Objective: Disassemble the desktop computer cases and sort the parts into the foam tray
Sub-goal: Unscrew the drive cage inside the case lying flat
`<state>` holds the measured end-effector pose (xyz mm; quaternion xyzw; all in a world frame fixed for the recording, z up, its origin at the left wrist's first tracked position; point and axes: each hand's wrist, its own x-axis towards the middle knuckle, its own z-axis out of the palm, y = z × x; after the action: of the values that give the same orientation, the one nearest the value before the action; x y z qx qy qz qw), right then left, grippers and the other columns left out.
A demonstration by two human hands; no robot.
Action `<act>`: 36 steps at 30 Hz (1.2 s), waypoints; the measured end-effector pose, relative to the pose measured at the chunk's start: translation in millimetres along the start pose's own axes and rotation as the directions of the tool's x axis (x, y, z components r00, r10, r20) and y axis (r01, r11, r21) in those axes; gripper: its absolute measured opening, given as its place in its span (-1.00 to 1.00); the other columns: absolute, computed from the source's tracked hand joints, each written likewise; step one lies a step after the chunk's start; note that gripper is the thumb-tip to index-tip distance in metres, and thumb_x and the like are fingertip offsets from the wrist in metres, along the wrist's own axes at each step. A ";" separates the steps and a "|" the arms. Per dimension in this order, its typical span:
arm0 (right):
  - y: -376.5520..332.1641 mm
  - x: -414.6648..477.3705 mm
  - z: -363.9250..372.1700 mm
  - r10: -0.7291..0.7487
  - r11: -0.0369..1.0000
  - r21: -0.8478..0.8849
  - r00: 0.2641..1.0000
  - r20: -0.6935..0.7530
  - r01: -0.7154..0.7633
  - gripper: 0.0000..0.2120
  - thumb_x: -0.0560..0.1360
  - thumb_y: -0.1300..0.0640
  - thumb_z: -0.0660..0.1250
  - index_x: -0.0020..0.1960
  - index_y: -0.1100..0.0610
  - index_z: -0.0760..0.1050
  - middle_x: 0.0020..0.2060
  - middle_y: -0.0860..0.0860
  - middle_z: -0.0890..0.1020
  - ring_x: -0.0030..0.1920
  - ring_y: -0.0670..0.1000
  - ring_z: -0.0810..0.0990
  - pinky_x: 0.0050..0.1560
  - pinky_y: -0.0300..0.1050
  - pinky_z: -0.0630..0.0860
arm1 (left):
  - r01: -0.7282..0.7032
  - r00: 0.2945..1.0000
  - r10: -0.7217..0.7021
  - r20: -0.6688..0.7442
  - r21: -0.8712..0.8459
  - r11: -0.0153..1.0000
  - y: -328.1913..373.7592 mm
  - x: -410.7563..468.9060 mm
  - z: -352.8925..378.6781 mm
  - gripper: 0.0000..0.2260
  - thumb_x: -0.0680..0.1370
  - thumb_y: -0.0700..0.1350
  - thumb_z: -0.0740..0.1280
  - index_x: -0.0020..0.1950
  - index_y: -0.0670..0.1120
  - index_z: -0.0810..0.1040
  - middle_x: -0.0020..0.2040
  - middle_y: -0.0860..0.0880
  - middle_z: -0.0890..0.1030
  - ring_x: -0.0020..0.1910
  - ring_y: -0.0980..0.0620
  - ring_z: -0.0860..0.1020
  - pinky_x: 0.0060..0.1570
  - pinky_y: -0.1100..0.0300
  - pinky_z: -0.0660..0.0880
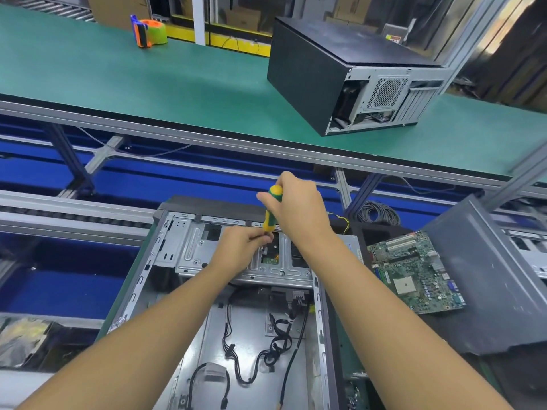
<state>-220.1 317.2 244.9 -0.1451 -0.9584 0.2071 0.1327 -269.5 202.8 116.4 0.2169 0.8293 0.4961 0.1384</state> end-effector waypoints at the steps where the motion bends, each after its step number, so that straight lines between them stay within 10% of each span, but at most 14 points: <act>1: 1.5 1.2 -2.9 -0.027 1.000 -0.013 0.999 0.023 0.027 -0.64 0.59 -0.12 0.34 0.02 0.20 0.45 -0.17 0.11 0.58 -0.11 0.15 0.51 -0.25 -0.03 0.39 | 0.006 1.000 -0.006 0.006 -0.005 1.000 -0.2 0.4 -0.1 -0.87 0.57 -0.09 0.43 0.08 0.00 0.73 -0.10 0.06 0.74 -0.06 0.01 0.67 0.00 0.14 0.57; 11: -6.5 7.5 -9.3 -0.299 0.954 0.089 0.866 0.400 0.288 -0.75 0.67 0.18 0.17 0.30 0.00 0.46 0.18 -0.05 0.53 0.18 -0.03 0.31 0.10 -0.05 0.35 | -0.022 0.968 0.099 0.230 -0.315 0.949 19.1 5.1 -43.9 -0.77 0.49 -0.20 0.52 0.09 0.00 0.60 0.02 -0.02 0.72 0.07 0.06 0.67 0.08 0.20 0.55; 18: 6.6 -1.5 -7.7 -0.178 0.966 0.228 0.954 0.241 0.123 -0.88 0.60 0.07 0.30 0.03 -0.01 0.62 0.14 -0.11 0.37 0.10 -0.10 0.42 0.07 -0.19 0.40 | -0.142 0.973 0.175 0.151 -0.205 0.968 34.6 1.4 -38.5 -0.77 0.55 -0.31 0.42 -0.01 0.05 0.63 -0.10 0.16 0.73 -0.05 0.22 0.67 -0.04 0.38 0.53; 21: 9.1 -10.0 4.8 -0.061 0.980 0.200 0.985 0.163 0.027 -0.69 0.60 -0.07 0.34 0.31 -0.03 0.58 0.12 -0.06 0.34 0.17 -0.02 0.36 0.20 -0.05 0.43 | -0.154 0.979 0.164 0.125 -0.086 0.984 37.0 1.0 -27.1 -0.88 0.51 -0.18 0.47 -0.04 0.02 0.62 -0.11 0.08 0.72 -0.08 0.14 0.68 -0.03 0.18 0.58; 25: 7.4 -15.2 8.3 0.083 0.996 0.019 0.995 -0.049 -0.083 -0.47 0.51 -0.27 0.35 0.28 0.08 0.38 0.10 0.03 0.39 0.11 0.07 0.38 -0.05 -0.01 0.46 | -0.240 0.970 0.240 0.020 -0.015 0.971 42.3 -0.1 -20.3 -0.74 0.50 -0.14 0.49 -0.17 0.21 0.53 -0.15 0.33 0.65 -0.13 0.30 0.64 -0.19 0.47 0.49; 28: 3.1 -13.6 8.3 0.075 0.995 0.064 0.997 -0.019 -0.073 -0.66 0.55 -0.10 0.39 0.09 0.11 0.37 -0.01 0.02 0.42 -0.03 0.11 0.48 -0.13 -0.04 0.42 | -0.250 0.968 0.249 -0.030 -0.021 0.968 39.6 2.6 -19.1 -0.73 0.45 -0.18 0.53 -0.17 0.20 0.57 -0.14 0.24 0.66 -0.13 0.22 0.65 -0.14 0.39 0.53; 33: 0.3 -14.6 4.7 0.006 0.987 0.160 0.997 0.073 -0.017 -0.53 0.62 0.10 0.30 0.50 0.07 0.33 0.25 0.06 0.48 0.28 0.13 0.37 0.25 -0.01 0.35 | -0.218 0.974 0.223 0.024 -0.134 0.967 33.6 5.6 -25.7 -0.66 0.49 -0.23 0.46 -0.13 0.26 0.55 -0.12 0.19 0.67 -0.15 0.26 0.61 -0.20 0.39 0.47; 36: 2.7 -11.8 -0.4 0.009 0.966 0.254 0.987 0.161 -0.051 -0.54 0.59 0.26 0.25 0.46 0.04 0.31 0.27 0.06 0.51 0.27 0.12 0.38 0.12 -0.03 0.41 | -0.230 0.962 0.258 0.092 -0.241 0.943 34.8 3.1 -29.9 -0.61 0.56 -0.28 0.39 -0.03 0.28 0.63 -0.09 0.17 0.70 -0.14 0.29 0.62 -0.18 0.45 0.47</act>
<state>-208.5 315.7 241.7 -0.1243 -0.9285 0.3426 0.0705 -277.8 195.9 161.1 0.3307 0.7234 0.5871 0.1502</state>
